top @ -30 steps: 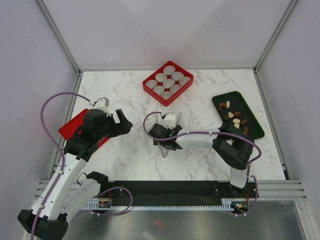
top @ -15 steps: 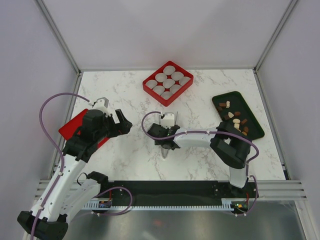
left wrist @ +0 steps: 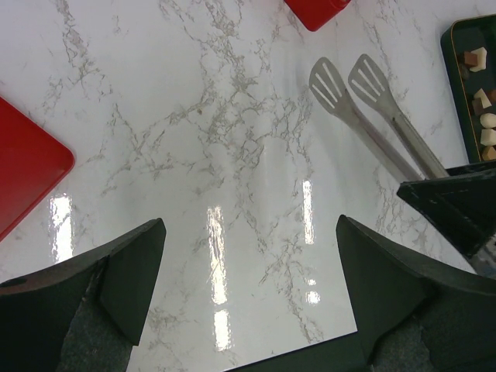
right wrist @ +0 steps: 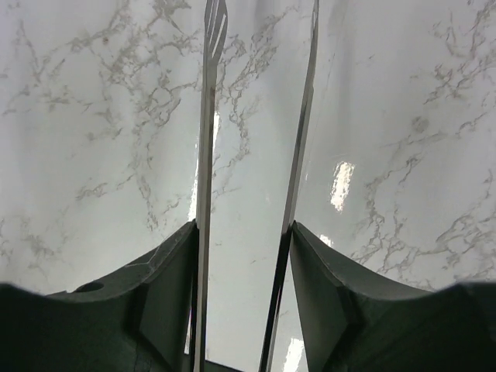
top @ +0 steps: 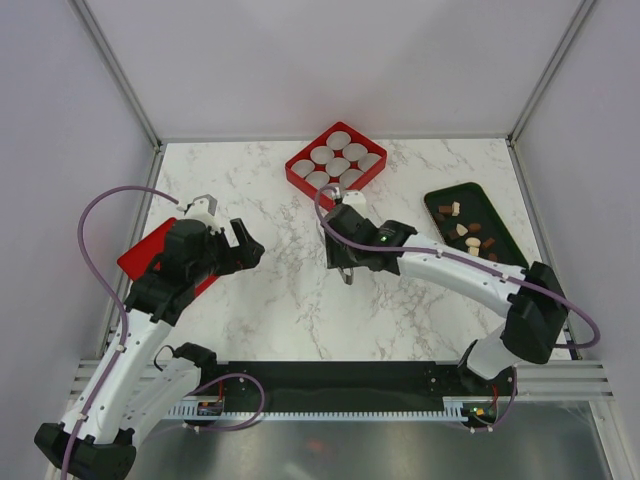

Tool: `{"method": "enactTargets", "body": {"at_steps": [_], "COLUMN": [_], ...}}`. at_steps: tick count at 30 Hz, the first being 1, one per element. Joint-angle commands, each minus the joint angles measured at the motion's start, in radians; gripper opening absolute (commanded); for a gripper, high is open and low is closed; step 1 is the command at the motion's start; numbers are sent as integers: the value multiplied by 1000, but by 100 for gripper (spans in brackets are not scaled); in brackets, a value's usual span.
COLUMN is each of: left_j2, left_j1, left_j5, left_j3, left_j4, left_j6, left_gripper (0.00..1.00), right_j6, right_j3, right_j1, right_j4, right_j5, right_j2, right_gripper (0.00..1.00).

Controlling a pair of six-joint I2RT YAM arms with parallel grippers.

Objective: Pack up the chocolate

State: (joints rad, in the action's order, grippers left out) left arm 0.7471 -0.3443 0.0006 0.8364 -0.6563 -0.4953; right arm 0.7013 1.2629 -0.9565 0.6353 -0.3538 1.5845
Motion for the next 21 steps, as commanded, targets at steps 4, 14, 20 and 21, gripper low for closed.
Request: {"method": "enactTargets", "body": {"at_steps": [4, 14, 20, 21], "left_j2": [0, 8, 18, 21], "left_j1": [2, 2, 2, 2], "left_j5": [16, 22, 39, 41], "left_j3": [-2, 0, 0, 1], "left_j4": [12, 11, 15, 15], "left_j6": [38, 41, 44, 46], "left_gripper": [100, 100, 100, 100], "right_j6": [-100, -181, -247, -264], "right_j3": [41, 41, 72, 75], "right_j1": [61, 280, 476, 528], "right_j4": [110, 225, 290, 293], "right_j5": [114, 110, 81, 76], "right_j2": [-98, -195, -235, -235], "right_gripper": [56, 55, 54, 53]}}
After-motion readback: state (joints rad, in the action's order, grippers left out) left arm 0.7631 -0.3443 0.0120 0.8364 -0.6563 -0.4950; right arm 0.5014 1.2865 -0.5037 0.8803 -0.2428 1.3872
